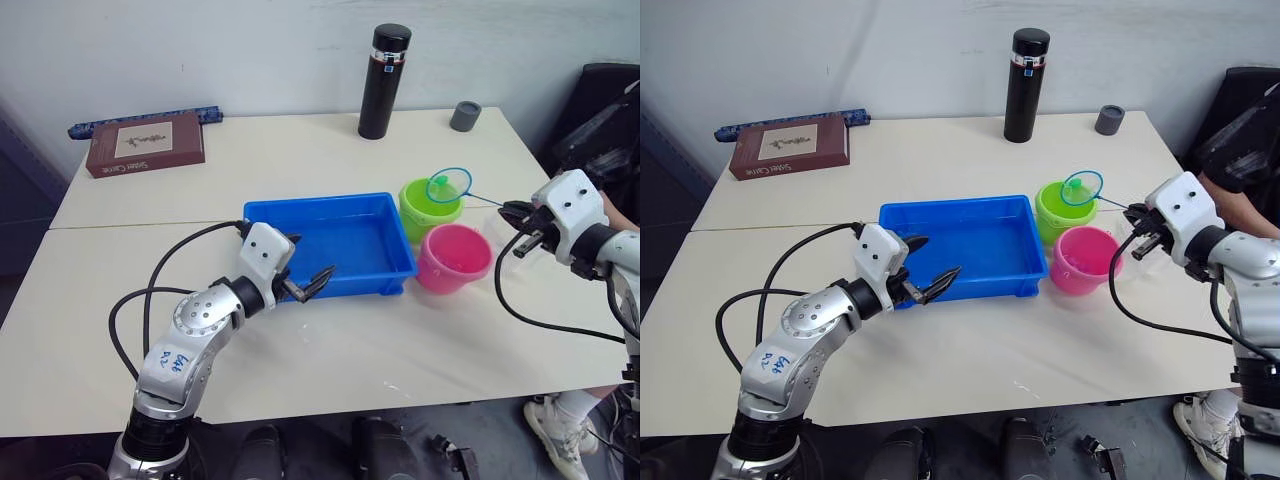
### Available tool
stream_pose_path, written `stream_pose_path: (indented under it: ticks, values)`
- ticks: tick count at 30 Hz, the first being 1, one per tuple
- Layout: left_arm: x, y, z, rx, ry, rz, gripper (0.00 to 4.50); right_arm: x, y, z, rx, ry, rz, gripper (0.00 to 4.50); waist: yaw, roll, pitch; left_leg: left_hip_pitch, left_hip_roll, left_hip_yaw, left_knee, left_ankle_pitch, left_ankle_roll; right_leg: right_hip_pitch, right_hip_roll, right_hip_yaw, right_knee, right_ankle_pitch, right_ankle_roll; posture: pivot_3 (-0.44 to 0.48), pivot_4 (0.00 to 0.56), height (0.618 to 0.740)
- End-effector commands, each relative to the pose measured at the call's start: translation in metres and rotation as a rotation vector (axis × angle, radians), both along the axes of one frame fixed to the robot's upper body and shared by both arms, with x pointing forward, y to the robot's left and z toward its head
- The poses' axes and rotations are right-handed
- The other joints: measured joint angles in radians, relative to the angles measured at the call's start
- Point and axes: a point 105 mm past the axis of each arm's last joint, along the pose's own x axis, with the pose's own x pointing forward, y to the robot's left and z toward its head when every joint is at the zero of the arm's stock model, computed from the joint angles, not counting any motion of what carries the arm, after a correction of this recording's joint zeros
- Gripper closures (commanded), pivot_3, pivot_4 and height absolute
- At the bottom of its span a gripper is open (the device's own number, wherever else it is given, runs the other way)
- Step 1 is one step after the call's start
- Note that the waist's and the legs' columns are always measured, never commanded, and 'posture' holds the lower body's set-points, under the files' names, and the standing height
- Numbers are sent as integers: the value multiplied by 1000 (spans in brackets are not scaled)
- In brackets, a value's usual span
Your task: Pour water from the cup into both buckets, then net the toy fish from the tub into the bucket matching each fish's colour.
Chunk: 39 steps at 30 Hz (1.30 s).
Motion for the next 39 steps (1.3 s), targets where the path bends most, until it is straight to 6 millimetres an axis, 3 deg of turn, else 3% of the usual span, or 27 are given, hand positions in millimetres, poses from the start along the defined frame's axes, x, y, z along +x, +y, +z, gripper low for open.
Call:
stream_pose_path:
  ticks: [1,12,23,26,33,39]
  values:
    - [-3,-3,8,-8,-36,-10,16,0,-4,11,-131,-93,-4,4500,0,0,0,0,0,0,0,0,0,0,0,0,0,0,0,0,150,740]
    - [-5,-1,6,-7,-34,-1,16,-3,-6,-7,-517,-204,83,4500,-1,0,0,1,0,0,0,2,-3,1,0,0,0,0,0,0,150,740]
    - [-6,-1,5,-6,-34,-1,16,1,4,16,-911,-494,174,4500,-4,0,0,2,0,0,1,5,-8,1,1,1,1,0,0,0,150,740]
    - [-6,-1,5,-7,-34,0,16,1,9,7,-1022,-504,244,4500,-3,0,0,2,0,0,0,6,-8,1,1,2,1,0,0,0,150,740]
    - [-6,-1,4,-9,-34,4,16,7,0,1,-1073,-497,229,4500,-4,0,0,2,0,1,1,6,-8,1,1,2,1,0,0,0,150,740]
    - [-7,-1,4,-10,-31,5,16,14,-6,12,-1106,-523,187,4500,-5,0,0,2,0,1,1,6,-8,1,1,2,2,0,0,0,150,740]
